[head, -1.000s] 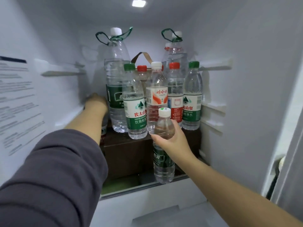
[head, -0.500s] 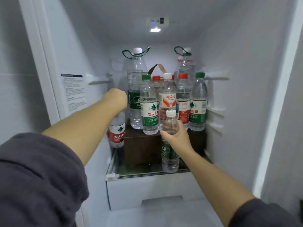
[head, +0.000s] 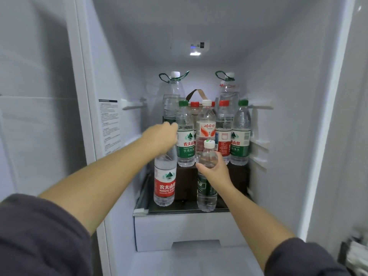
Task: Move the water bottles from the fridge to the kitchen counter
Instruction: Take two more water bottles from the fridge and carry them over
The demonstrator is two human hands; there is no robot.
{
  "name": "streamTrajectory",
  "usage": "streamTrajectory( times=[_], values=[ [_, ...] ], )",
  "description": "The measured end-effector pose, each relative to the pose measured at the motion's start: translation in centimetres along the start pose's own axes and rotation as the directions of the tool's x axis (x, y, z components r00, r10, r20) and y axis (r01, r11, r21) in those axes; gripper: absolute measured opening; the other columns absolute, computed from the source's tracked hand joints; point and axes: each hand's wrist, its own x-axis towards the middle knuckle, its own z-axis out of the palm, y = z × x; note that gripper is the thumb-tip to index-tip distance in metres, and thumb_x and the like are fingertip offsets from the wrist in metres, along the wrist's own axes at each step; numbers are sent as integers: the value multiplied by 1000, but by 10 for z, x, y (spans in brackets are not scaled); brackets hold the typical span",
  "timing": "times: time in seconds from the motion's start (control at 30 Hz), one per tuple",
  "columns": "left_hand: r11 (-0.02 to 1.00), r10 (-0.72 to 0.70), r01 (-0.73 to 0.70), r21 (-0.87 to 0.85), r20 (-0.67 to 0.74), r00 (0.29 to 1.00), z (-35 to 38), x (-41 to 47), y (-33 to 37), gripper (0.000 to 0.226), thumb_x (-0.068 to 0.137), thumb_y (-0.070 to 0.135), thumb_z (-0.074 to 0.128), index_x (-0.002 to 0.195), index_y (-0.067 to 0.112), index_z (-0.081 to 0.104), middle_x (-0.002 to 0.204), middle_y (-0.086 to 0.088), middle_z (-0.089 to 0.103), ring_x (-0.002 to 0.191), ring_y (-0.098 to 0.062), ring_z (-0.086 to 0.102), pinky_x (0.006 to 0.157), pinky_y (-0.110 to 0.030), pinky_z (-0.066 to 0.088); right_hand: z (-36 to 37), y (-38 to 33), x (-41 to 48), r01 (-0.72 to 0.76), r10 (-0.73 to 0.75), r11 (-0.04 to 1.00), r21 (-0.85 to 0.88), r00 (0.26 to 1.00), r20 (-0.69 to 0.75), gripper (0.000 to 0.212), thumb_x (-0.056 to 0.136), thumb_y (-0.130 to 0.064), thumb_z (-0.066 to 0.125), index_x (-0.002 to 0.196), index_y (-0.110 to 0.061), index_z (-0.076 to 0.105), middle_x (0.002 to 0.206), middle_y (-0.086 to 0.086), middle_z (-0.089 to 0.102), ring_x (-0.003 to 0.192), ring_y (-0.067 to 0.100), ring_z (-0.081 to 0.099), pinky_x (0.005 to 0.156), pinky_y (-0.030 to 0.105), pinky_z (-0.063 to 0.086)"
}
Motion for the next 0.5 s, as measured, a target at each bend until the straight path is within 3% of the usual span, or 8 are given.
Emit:
streamTrajectory(
  times=[0.23,0.37,0.43,0.5],
  values=[
    [999,37,-35,-33,47,998,38,5,16,6,99,14,43,102,10,41,100,-13,54,76,-30,54,62,-38,38,1,4,3,13,-13,1000,1,1000,-21,53,78,-21,81,119,-34,50,108,-14,66,99,2,63,79,21,50],
    [988,28,-22,-154,38,999,42,7,26,25,101,19,35,119,5,47,112,-16,56,99,-35,58,77,-41,43,2,7,6,9,-9,1000,-1,1000,-25,57,77,-22,81,125,-32,51,112,-12,66,102,5,64,88,29,54],
    [992,41,-37,-117,27,999,45,9,23,23,101,19,39,118,5,46,104,-12,53,90,-31,58,74,-39,47,2,8,8,5,-5,1000,-7,1000,-24,59,77,-23,81,127,-31,51,112,-11,66,103,5,64,91,32,55],
    [998,37,-38,-41,-26,999,51,7,21,22,102,24,42,117,8,43,97,-6,48,74,-23,53,62,-38,47,1,9,7,11,-12,1000,-8,1000,-21,59,77,-24,81,128,-31,50,113,-11,66,104,5,64,91,33,55]
  ],
)
